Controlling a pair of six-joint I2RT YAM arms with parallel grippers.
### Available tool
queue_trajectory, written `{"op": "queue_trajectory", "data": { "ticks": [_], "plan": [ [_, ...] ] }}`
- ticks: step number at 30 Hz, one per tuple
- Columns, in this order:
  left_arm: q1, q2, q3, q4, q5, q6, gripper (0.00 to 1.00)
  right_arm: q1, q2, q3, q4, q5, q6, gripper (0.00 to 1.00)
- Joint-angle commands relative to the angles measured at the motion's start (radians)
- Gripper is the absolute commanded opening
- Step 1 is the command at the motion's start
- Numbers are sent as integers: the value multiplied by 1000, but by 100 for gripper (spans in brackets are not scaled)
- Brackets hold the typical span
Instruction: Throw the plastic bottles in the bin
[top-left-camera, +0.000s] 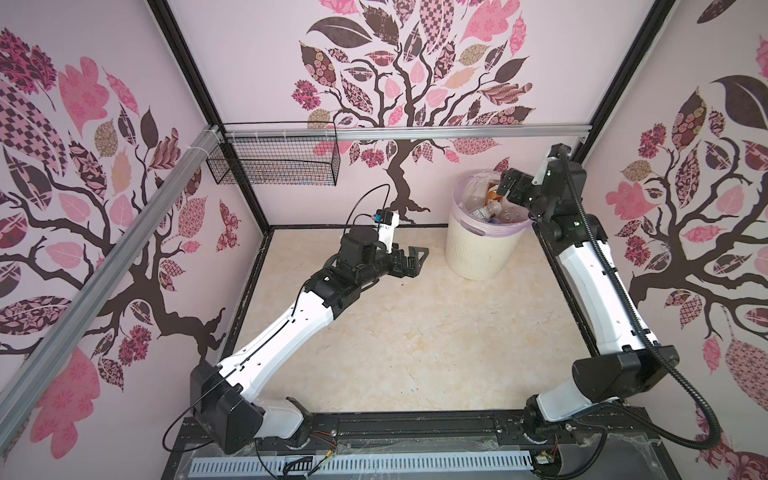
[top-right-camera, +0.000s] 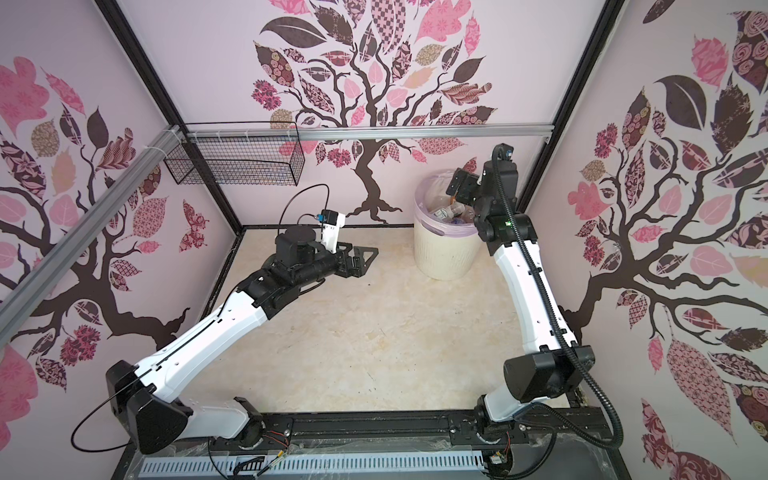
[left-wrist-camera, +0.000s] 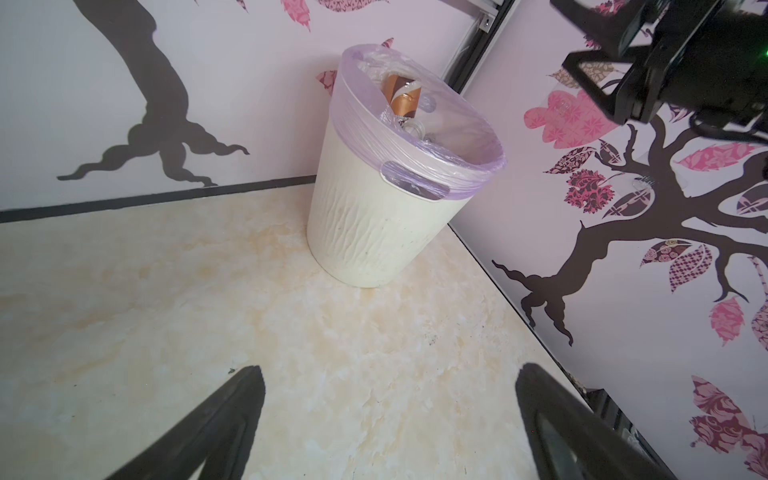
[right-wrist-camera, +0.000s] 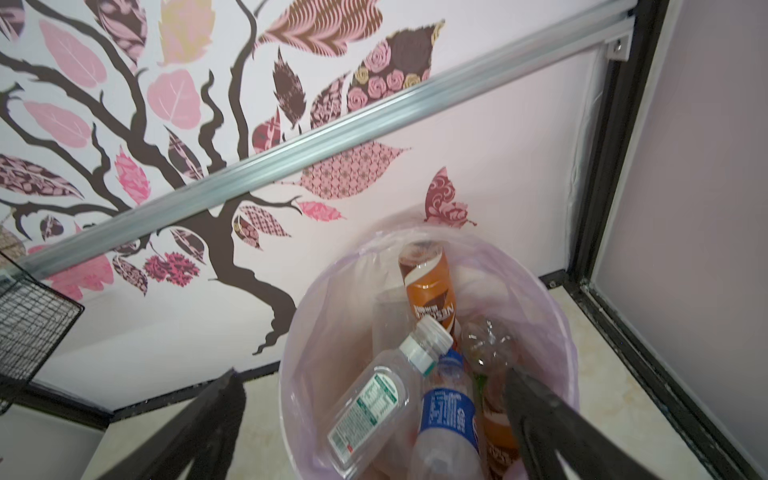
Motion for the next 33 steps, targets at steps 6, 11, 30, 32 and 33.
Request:
{"op": "queue_trajectory", "data": {
  "ticks": [6, 11, 30, 32, 33],
  "plan": [
    [14, -115, -61, -51, -169, 98, 98, 135, -238, -247, 103, -4, -54, 100],
    [51, -174, -104, -78, -292, 111, 98, 242, -301, -417, 146, -80, -33, 100],
    [559, -212, -666, 358, -561, 326, 98, 276, -556, -1327, 802, 177, -183, 99],
    [593, -161, -664, 371, -525, 270, 98, 276, -569, -1373, 825, 236, -239, 99],
    [601, -138, -683, 416, -512, 257, 98, 276, -572, -1398, 840, 267, -260, 99]
  ]
}}
